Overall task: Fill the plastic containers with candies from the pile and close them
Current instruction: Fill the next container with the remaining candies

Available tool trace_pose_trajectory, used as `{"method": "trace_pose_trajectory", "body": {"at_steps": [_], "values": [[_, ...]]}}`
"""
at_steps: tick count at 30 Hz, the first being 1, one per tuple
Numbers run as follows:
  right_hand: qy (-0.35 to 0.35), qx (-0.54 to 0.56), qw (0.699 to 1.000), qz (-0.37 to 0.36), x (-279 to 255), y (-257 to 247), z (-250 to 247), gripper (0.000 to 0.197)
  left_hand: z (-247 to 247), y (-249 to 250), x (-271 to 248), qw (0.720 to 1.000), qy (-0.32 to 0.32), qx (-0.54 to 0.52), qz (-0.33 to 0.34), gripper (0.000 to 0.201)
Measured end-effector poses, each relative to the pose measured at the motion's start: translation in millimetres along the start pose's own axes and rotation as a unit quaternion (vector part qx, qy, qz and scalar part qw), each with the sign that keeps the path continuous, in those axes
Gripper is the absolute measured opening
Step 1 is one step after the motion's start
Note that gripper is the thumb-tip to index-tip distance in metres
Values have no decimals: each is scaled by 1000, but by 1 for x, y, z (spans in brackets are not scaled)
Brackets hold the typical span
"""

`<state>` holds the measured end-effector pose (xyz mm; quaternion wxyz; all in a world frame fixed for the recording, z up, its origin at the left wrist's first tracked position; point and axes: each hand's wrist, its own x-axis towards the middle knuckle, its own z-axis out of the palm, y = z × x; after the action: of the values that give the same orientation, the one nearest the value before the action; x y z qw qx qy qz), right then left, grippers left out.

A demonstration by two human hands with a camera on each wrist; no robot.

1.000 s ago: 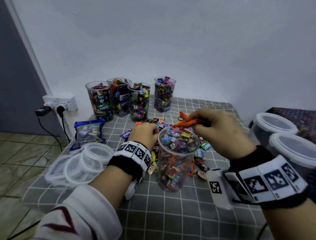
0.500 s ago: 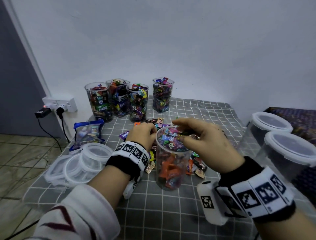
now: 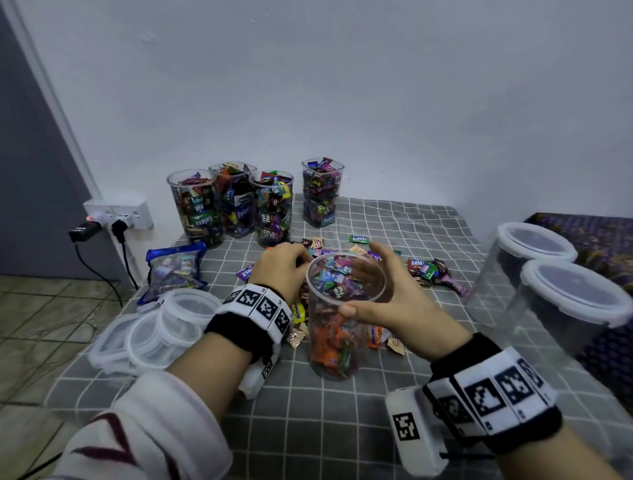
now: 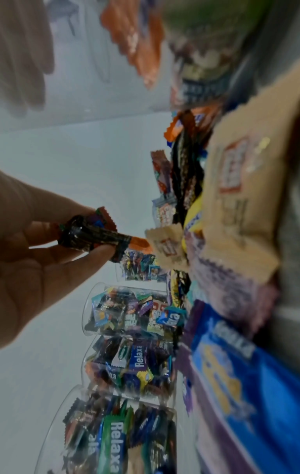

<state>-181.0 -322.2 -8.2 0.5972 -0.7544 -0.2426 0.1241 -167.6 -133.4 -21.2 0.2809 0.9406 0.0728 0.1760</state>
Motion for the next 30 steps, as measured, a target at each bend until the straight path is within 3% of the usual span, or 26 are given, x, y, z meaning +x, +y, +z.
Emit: {"method": "trace_pose_trajectory", "body": {"at_steps": [3,7,10,14,18,22,27,30], "values": [[2,-9,1000,-11,-1,5,1,86,1,-3,2,999,28,-46,-9,12],[12,3,1000,-25,-2,8,2,89,-10,-4,7,986,89,-140,-26,3],[13,4,999,-29,-2,9,3,88,-29,7,7,968,109,-224,1,11],[17,10,999,-33,-2,12,3,88,-54,34,2,939,66,-333,50,19],[20,11,999,-37,-2,12,4,87,-64,52,-8,922,-32,-377,79,18],[22,6,999,-42,-2,14,4,91,-58,58,-16,928,-99,-343,109,14],[22,3,999,-49,-2,16,3,86,-49,56,-20,956,-116,-234,133,12],[23,8,999,-48,-1,16,3,84,-47,56,-24,962,-112,-200,149,24]]}}
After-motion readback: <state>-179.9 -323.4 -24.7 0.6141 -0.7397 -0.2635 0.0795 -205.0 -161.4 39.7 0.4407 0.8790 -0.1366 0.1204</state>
